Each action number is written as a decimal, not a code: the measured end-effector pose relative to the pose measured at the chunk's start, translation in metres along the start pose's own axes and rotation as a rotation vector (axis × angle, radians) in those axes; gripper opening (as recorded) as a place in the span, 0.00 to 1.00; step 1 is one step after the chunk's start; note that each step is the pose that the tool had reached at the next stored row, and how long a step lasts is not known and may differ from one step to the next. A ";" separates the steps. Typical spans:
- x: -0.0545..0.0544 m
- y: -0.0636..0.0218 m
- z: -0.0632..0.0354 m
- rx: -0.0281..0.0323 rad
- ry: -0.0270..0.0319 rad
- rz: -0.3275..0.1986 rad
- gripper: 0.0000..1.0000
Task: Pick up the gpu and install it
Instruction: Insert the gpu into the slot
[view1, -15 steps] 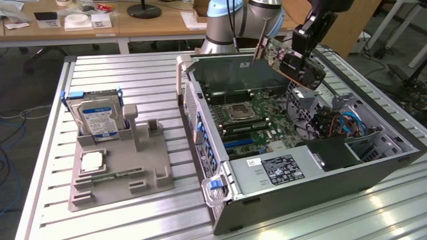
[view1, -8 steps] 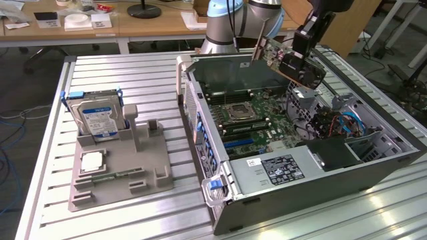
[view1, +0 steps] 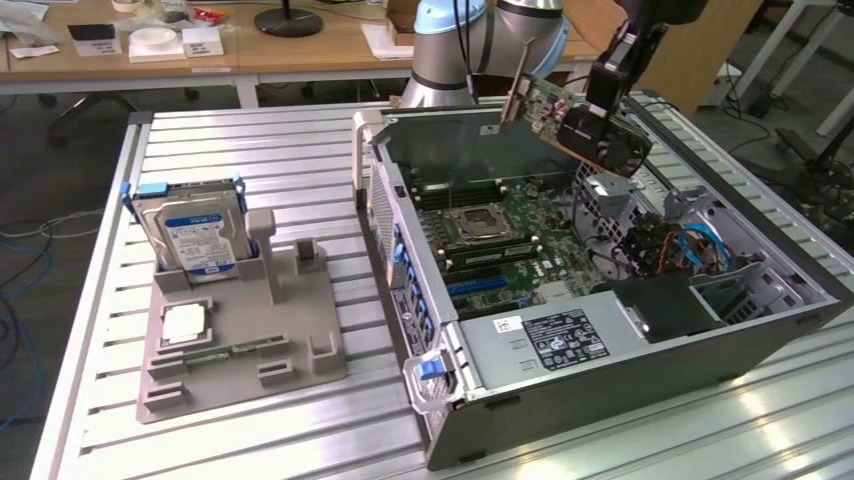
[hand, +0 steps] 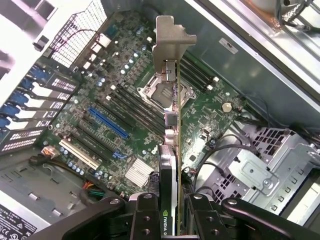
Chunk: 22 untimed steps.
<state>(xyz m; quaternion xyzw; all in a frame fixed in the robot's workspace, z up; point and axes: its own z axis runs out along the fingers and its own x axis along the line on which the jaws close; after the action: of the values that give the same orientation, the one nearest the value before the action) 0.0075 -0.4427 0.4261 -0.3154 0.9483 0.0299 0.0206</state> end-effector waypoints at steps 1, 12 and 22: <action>0.000 0.0000 0.0000 -0.0003 0.0003 -0.006 0.27; 0.000 0.0000 0.0000 -0.0008 0.0007 -0.014 0.27; 0.000 0.0000 0.0000 -0.0046 0.0035 -0.080 0.27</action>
<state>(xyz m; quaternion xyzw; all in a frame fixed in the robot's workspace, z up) 0.0075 -0.4427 0.4261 -0.3533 0.9348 0.0306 0.0193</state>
